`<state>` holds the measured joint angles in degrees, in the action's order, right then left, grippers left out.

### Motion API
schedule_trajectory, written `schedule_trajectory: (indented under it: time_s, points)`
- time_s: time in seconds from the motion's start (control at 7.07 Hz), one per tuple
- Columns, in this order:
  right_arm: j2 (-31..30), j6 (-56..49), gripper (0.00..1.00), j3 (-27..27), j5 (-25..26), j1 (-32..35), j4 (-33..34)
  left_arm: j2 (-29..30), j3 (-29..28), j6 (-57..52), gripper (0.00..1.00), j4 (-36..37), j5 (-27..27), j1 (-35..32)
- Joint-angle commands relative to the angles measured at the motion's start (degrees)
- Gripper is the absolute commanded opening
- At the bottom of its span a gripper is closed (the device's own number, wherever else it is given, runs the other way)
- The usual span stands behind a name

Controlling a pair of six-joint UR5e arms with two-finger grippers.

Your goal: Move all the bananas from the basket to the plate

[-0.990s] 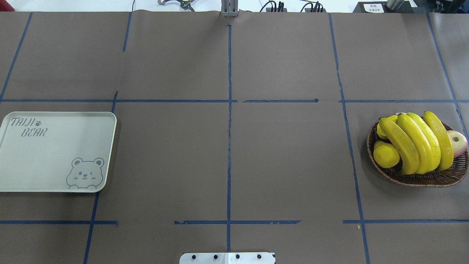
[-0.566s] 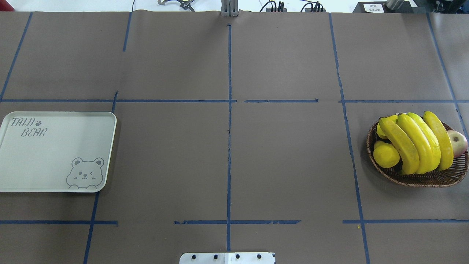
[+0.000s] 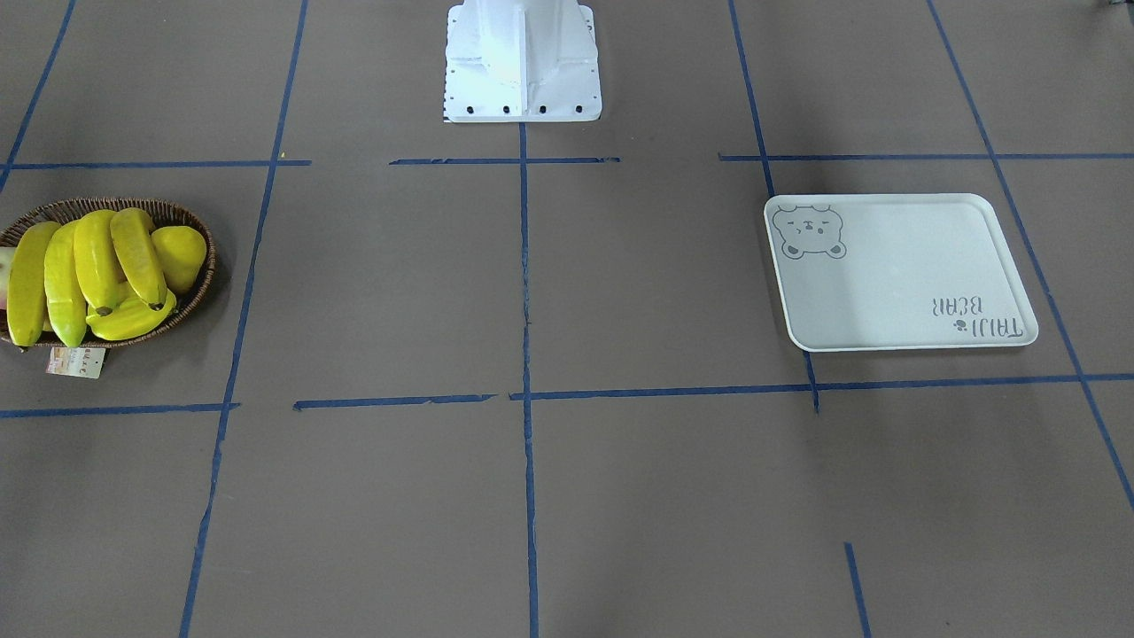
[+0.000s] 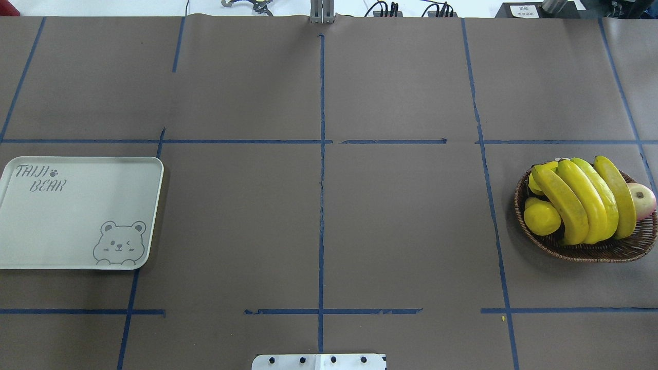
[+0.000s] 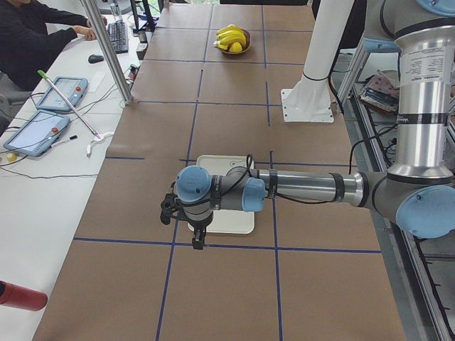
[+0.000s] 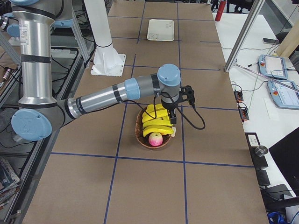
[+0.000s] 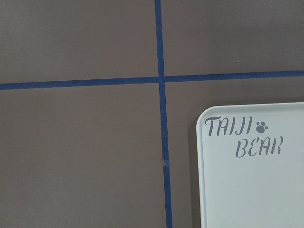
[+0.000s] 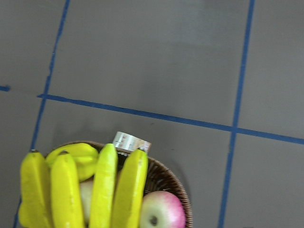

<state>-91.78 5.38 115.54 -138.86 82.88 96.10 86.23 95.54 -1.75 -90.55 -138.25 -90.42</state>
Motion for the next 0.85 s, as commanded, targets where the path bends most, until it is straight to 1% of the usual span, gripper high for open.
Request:
schedule_trajectory:
  time_s: [0.0, 0.14, 0.42, 0.57, 0.71]
  points:
    - [0.72, 14.93, 1.00, 8.09, 9.53, -14.26, -0.13, 0.00, 0.00, 0.00, 1.00, -0.06, 0.00, -0.02]
    - [0.64, 19.89, 1.00, 10.47, 10.27, -17.37, -3.61, -0.09, 0.00, -0.18, 1.00, -0.06, -0.09, -0.02]
    - [-5.40, 24.14, 1.00, 10.32, 10.36, -22.74, -17.63, -1.23, -0.17, -0.27, 1.00, -0.15, -0.09, 0.07]
    - [-7.17, 27.64, 0.96, 10.06, 11.06, -25.46, -20.66, -1.24, -0.09, -0.27, 1.00, -0.15, -0.01, 0.07]
    - [-8.06, 27.58, 0.91, 9.62, 13.24, -26.97, -22.17, -1.24, 0.00, -0.18, 1.00, -0.15, -0.09, 0.07]
